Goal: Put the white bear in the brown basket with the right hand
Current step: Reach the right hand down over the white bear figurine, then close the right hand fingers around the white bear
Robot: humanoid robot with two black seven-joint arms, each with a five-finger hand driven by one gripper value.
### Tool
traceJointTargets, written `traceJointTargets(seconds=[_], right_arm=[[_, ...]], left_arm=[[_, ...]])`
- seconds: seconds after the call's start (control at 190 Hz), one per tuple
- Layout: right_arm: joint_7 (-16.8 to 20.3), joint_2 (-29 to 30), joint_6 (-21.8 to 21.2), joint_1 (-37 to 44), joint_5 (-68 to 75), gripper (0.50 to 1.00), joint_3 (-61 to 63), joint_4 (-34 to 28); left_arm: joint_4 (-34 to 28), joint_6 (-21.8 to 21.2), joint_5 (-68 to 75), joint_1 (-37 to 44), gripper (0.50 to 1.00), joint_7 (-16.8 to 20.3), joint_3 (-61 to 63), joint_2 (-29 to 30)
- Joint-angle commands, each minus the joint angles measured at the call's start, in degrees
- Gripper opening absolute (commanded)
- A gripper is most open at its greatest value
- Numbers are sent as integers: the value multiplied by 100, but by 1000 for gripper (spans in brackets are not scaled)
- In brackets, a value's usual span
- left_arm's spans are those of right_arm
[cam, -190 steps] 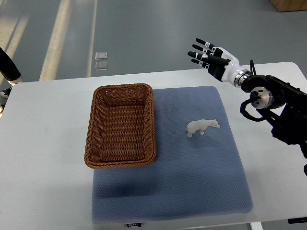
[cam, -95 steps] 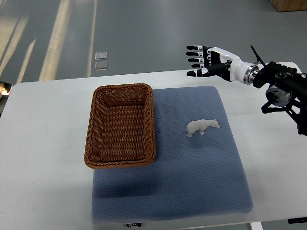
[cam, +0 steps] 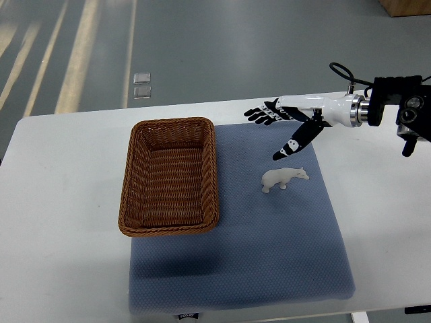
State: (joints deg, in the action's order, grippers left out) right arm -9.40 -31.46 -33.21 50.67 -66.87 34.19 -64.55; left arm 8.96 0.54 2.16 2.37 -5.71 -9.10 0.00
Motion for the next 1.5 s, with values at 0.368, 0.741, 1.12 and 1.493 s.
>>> traceJointTargets(seconds=[0.368, 0.741, 1.12, 1.493], right_arm=[[-80, 79, 684, -488, -1153, 924, -228, -225], [-80, 149, 1502, -515, -1557, 915, -641, -155], [-80, 149, 1660, -524, -1672, 825, -843, -93], [-88, 149, 1774, -515, -1707, 807, -975, -14]], left_arm=[[0, -1, 4, 0, 1000, 17, 4, 0], [0, -1, -5, 0, 1000, 0, 4, 0], [0, -1, -5, 0, 1000, -1, 4, 0], [0, -1, 4, 0, 1000, -1, 4, 0]])
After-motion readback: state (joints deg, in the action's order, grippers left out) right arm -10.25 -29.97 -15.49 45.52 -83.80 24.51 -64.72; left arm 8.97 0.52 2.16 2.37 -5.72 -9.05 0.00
